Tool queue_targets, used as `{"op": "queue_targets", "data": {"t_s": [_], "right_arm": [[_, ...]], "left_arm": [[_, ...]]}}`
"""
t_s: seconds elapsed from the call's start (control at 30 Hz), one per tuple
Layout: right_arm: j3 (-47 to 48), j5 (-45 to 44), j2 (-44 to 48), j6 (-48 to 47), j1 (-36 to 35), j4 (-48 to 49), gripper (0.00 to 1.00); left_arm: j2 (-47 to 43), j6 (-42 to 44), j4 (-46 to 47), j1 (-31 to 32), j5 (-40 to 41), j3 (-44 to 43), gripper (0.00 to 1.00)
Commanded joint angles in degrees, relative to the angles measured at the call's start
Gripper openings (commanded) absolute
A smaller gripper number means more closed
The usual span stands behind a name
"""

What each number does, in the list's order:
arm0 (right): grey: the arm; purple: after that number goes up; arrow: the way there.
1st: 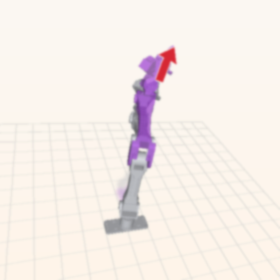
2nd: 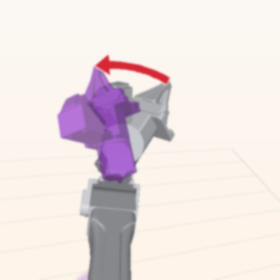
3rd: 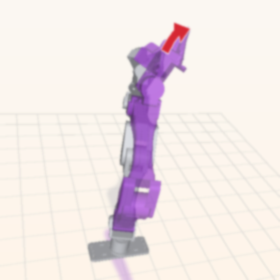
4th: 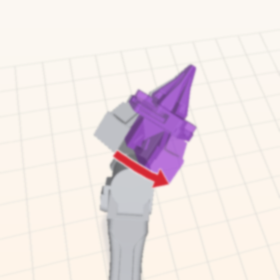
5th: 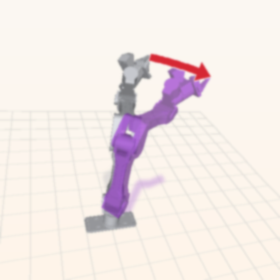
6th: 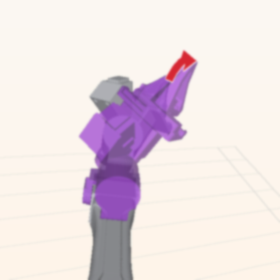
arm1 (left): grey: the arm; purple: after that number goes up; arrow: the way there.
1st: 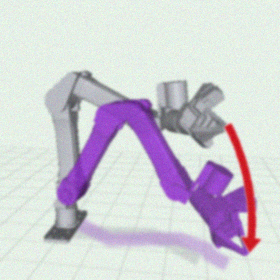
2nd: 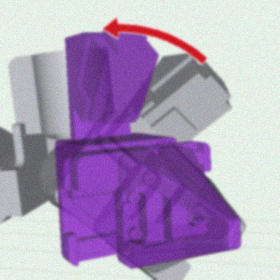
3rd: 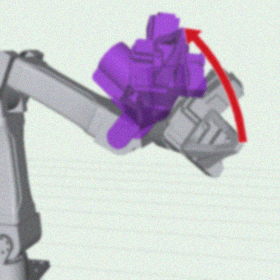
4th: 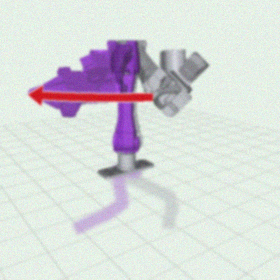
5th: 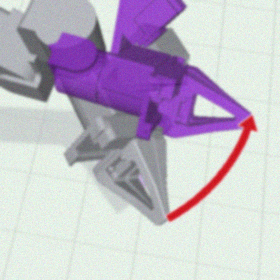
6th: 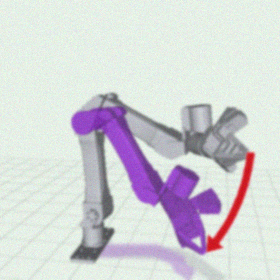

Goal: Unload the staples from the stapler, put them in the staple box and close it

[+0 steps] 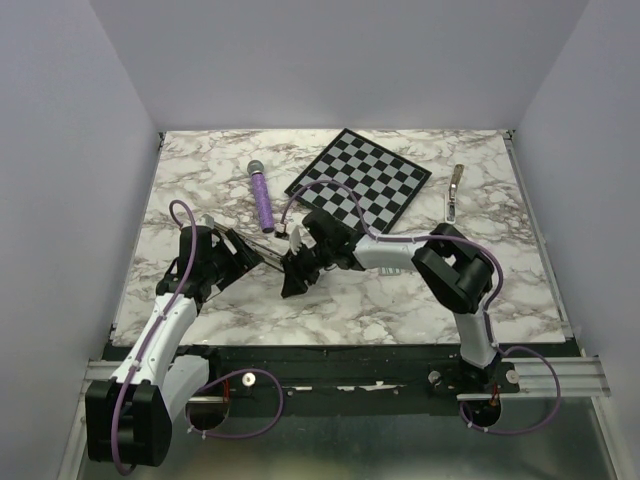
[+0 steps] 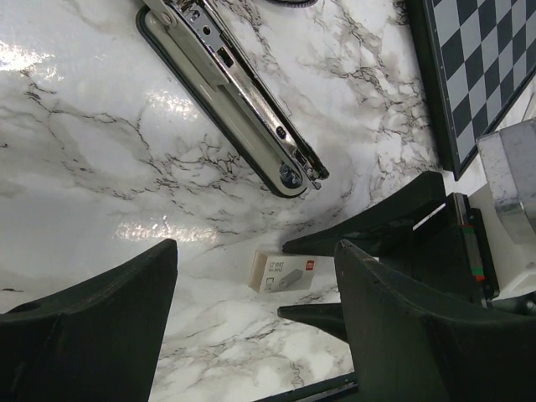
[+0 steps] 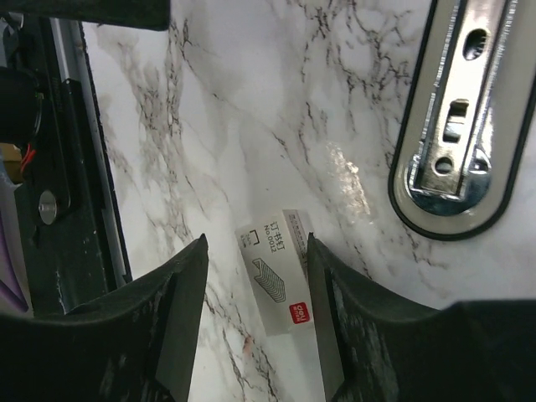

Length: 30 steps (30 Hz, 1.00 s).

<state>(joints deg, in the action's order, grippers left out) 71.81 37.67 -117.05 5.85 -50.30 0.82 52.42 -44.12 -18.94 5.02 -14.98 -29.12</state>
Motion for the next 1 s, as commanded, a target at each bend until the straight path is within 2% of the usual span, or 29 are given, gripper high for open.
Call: {"op": "queue_targets", "data": {"t_s": [0.0, 0.13, 0.2, 0.37, 0.43, 0.57, 0.7, 0.8, 0.9, 0.97], "right_arm": [[1.75, 1.71, -1.69, -1.45, -1.38, -0.38, 0.59], [1.05, -0.75, 1.55, -0.23, -1.46, -0.64, 0.58], [0.79, -5.66, 5.93, 1.79, -1.29, -0.64, 0.58], [-0.17, -20.23, 16.22, 10.05, 1.95, -11.33, 0.57], [-1.49, -24.64, 20.44, 13.82, 5.82, -15.13, 0.57], [-4.74, -35.96, 26.07, 13.93, 12.59, -27.94, 0.61], [-8.69, -40.48, 30.12, 15.77, 19.27, -35.0, 0.67], [-10.81, -41.45, 31.18, 13.68, 23.23, -35.8, 0.7], [-9.94, -40.66, 30.84, 5.78, 24.99, -36.85, 0.73], [-8.71, -33.51, 30.75, -5.19, 24.99, -34.06, 0.71]], "left_arm": [[-0.39, 0.61, -0.4, 0.35, 1.27, -1.02, 0.83], [-0.66, 1.05, -0.84, 0.35, 1.62, -1.2, 0.83], [-0.57, 1.4, -1.1, 0.35, 2.24, -1.46, 0.83], [1.97, 4.12, -2.15, 0.35, 2.68, -3.65, 0.85], [2.77, 5.7, -3.82, 0.35, 3.29, -5.67, 0.86], [3.13, 7.99, -5.32, 0.35, 4.7, -7.87, 0.87], [2.07, 8.35, -5.06, 0.35, 4.26, -7.79, 0.87], [1.37, 8.26, -4.27, 0.35, 3.65, -7.0, 0.87], [1.19, 8.08, -3.39, 0.35, 1.9, -5.69, 0.87], [1.28, 7.82, -2.95, 0.35, 0.75, -4.98, 0.87]]}}
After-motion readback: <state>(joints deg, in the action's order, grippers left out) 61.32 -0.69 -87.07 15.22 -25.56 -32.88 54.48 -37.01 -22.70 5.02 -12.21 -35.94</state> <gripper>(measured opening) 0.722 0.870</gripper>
